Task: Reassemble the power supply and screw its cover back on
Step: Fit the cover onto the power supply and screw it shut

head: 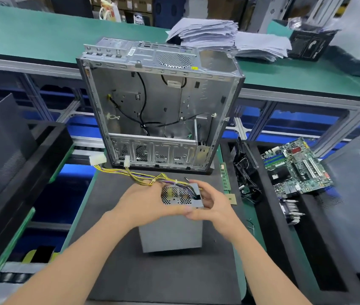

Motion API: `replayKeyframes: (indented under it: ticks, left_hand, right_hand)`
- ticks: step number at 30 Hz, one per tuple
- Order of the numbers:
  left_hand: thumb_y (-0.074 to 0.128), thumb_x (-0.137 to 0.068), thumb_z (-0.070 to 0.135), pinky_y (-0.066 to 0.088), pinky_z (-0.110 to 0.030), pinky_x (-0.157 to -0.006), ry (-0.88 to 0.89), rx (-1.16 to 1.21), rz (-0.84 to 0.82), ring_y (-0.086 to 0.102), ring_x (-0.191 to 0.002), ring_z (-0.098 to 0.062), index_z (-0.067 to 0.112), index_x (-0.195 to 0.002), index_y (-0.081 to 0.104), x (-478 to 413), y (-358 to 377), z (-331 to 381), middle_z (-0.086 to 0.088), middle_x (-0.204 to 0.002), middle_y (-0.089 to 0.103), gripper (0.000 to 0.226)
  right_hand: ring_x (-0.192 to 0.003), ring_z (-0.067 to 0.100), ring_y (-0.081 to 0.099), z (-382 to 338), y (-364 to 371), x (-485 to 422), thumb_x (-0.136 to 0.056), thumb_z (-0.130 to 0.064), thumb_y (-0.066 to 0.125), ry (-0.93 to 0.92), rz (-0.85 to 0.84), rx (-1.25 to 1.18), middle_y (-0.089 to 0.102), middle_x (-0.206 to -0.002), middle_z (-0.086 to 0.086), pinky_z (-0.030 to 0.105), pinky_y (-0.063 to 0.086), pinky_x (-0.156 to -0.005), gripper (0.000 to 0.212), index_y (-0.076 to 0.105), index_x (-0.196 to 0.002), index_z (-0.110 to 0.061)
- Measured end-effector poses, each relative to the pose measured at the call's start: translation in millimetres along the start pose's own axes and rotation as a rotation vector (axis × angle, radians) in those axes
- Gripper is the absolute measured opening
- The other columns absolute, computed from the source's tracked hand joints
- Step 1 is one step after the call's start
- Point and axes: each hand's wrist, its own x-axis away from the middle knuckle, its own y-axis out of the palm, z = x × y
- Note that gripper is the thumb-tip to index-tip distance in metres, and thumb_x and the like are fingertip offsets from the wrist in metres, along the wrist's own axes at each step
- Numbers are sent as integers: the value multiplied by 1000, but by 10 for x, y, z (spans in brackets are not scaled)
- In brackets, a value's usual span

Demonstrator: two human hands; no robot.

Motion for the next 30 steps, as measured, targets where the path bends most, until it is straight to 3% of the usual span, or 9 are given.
replayKeyframes:
  ticks: [4,7,9,11,15,19,23,26,30]
  left_hand:
    - [50,-48,109,46,-30,-90,-51,144,-149,59,-123,-15,26,-125,70,-246,-96,-35,11,-120,67,115]
    - [50,-60,102,38,-30,-109,-77,277,-237,48,-141,-14,35,-151,50,-273,-79,-89,11,-149,56,113]
    - [50,-67,97,44,-34,-110,-118,520,-254,64,-124,-14,45,-140,58,-298,-77,-140,8,-133,70,90]
    - [56,-78,82,52,-37,-102,-177,773,-285,74,-103,-18,39,-132,64,-318,-86,-214,1,-114,78,70]
    - [60,-98,42,49,-36,-94,-172,988,-236,74,-107,-20,18,-125,71,-307,40,-383,-4,-111,79,38]
    - [67,-96,25,52,-40,-89,-111,946,33,73,-97,-23,26,-104,80,-245,302,-482,-8,-103,79,15]
    - [67,-91,38,50,-39,-78,-169,937,167,68,-85,-22,31,-88,79,-201,525,-477,-2,-91,77,14]
    - [61,-95,38,46,-31,-72,-171,720,266,66,-91,-10,35,-86,72,-198,587,-396,15,-89,72,15]
    - [62,-94,6,44,-41,-91,70,286,457,63,-97,-18,22,-97,69,-237,556,-251,6,-100,67,18]
  right_hand:
    - [-123,-1,58,34,116,-29,-70,-52,85,63,97,-5,67,-130,-19,28,48,-99,67,61,-132,-48]
    - [-117,14,66,113,207,-31,-74,-57,81,138,107,-71,70,-122,-5,39,55,-97,54,65,-123,-40]
    - [-109,19,71,108,208,-51,-79,-54,81,171,87,-118,71,-119,2,36,60,-89,49,64,-121,-37]
    - [-99,15,73,73,193,-78,-85,-51,79,188,71,-109,74,-112,-2,25,58,-76,39,64,-118,-36]
    - [-93,9,74,74,210,-140,-93,-49,74,207,97,-80,76,-104,-9,18,55,-68,23,66,-111,-35]
    - [-95,12,72,162,242,-177,-91,-56,72,293,197,41,76,-100,-9,31,56,-81,25,71,-99,-32]
    - [-80,11,67,301,261,-137,-93,-57,68,281,249,173,74,-88,-4,23,46,-66,32,74,-90,-26]
    - [-77,3,64,333,304,-120,-93,-63,62,279,254,255,73,-84,-9,16,41,-60,35,73,-92,-30]
    - [-60,7,51,344,214,-179,-98,-63,55,213,267,459,56,-58,-7,19,36,-53,46,64,-70,-26]
